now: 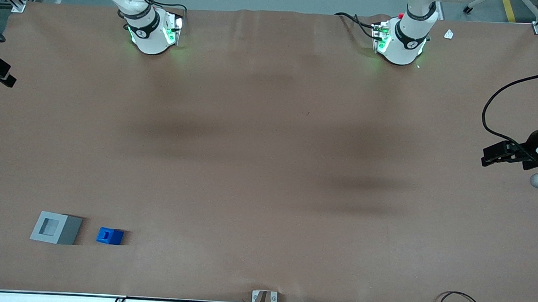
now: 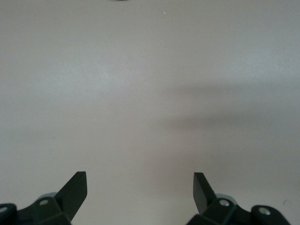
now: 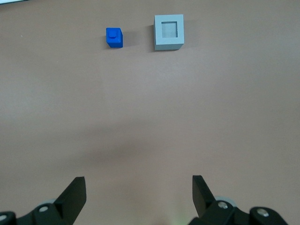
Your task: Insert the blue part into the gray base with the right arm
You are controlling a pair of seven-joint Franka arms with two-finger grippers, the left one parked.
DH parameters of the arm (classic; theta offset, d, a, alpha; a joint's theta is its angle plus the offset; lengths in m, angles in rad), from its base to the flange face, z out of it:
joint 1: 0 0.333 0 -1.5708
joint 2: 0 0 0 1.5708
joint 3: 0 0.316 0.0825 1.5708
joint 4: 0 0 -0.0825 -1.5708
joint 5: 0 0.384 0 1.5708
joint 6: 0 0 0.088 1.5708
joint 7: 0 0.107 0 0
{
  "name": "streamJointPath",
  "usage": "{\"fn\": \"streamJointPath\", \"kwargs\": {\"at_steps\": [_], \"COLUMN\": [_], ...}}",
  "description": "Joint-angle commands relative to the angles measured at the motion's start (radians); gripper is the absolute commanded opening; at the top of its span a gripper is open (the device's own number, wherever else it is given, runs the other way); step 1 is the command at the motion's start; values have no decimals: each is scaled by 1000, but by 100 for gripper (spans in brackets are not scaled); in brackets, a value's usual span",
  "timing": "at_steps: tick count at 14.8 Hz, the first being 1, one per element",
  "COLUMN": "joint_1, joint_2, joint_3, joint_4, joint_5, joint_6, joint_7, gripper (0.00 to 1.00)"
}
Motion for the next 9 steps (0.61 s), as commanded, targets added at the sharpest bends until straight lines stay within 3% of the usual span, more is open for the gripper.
{"fn": "streamJointPath", "kwargs": {"at_steps": [1,4,6,9], "joint_1": [-2,-1,-5,-5], "joint_2": [-4,-2,-2,-2], "joint_3": [-1,2,-3,-3], "joint_4": [-4,-4,-4,-6], "joint_5": [10,27,85,79], "joint_6": [0,1,1,0], "joint_7": [-6,-3,3,0], "gripper": [100,100,100,100]}}
